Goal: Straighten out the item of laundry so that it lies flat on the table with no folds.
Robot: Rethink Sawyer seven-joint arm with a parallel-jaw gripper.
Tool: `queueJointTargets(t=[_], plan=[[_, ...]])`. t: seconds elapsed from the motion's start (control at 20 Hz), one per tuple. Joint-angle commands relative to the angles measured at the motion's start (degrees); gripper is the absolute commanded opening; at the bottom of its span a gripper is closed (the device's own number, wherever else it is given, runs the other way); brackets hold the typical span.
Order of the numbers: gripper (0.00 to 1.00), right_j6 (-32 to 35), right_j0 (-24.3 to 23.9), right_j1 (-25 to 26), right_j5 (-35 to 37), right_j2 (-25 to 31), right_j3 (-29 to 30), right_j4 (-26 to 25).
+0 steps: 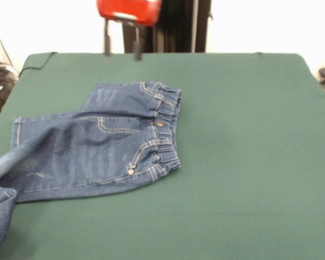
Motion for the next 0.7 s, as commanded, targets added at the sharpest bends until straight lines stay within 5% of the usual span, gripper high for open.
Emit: queueJointTargets(t=[0.05, 0.25, 0.7], plan=[[1.0, 29.62, 12.24, 16.55, -7.02, -11.38, -0.94, 9.19], [1.0, 32.74, 15.18, 20.29, -5.44, -13.64, -2.4, 14.19], [1.0, 36.01, 20.67, 26.71, -9.52, -19.33, -7.1, 16.27]])
